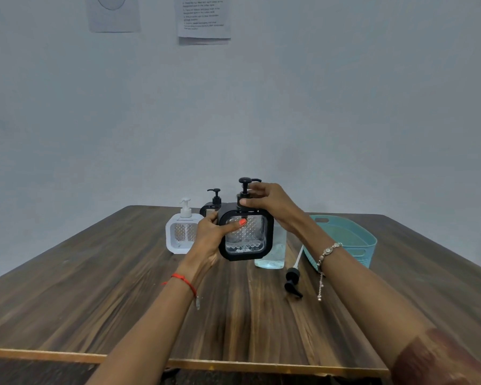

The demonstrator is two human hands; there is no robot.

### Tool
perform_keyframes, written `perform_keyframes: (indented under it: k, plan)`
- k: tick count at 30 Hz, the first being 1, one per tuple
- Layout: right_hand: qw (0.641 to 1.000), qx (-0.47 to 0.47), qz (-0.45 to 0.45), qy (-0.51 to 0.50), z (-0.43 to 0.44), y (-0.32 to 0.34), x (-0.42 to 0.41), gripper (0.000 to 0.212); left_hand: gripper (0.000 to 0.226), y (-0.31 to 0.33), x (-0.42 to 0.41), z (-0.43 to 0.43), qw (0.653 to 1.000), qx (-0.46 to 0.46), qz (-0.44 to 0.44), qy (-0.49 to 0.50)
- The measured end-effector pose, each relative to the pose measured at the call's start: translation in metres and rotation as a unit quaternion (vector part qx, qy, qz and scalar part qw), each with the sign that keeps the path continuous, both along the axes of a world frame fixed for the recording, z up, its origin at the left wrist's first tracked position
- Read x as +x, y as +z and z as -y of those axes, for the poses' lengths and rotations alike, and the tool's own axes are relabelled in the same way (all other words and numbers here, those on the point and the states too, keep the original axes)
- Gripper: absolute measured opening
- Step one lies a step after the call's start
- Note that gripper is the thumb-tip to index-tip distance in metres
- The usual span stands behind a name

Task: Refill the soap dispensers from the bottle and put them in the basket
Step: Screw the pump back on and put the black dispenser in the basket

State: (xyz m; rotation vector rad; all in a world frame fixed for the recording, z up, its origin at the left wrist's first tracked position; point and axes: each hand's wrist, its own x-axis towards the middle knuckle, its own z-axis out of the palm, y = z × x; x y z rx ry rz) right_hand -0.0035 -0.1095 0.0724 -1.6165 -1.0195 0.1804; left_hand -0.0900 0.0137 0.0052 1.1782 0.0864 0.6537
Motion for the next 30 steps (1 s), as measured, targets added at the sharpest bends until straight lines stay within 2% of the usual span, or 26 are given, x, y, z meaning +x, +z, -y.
perform_keyframes:
  k: [4, 9, 11, 18, 22, 26, 30]
  plan:
    - [0.999, 0.024, 0.018, -0.033, -0.002, -0.001, -0.007, 0.022, 0.032, 0.001, -0.001, 0.002, 1.0, -0.002, -0.004, 0.007]
    - [0.993, 0.045, 0.014, -0.11, -0.007, -0.006, -0.014, 0.028, 0.033, -0.001, 0.0, 0.008, 1.0, -0.006, -0.006, 0.029]
    - [0.988, 0.041, 0.043, -0.146, -0.008, -0.009, -0.018, 0.025, 0.033, -0.003, 0.002, 0.011, 0.999, -0.012, -0.007, 0.03]
    - [0.947, 0.067, 0.101, -0.299, -0.012, -0.021, -0.024, 0.027, 0.034, -0.008, 0.011, 0.028, 0.998, 0.004, -0.004, 0.058]
    - [0.936, 0.044, 0.088, -0.339, -0.018, -0.024, -0.023, 0.025, 0.035, -0.011, 0.016, 0.035, 0.995, 0.021, -0.007, 0.094]
    - [0.95, -0.007, 0.092, -0.3, -0.007, -0.021, -0.017, 0.032, 0.036, -0.012, 0.015, 0.031, 0.997, 0.021, -0.014, 0.067]
    - [0.998, -0.009, -0.021, -0.06, 0.015, -0.009, -0.003, 0.022, 0.033, -0.01, 0.011, 0.026, 0.999, 0.02, -0.016, 0.025]
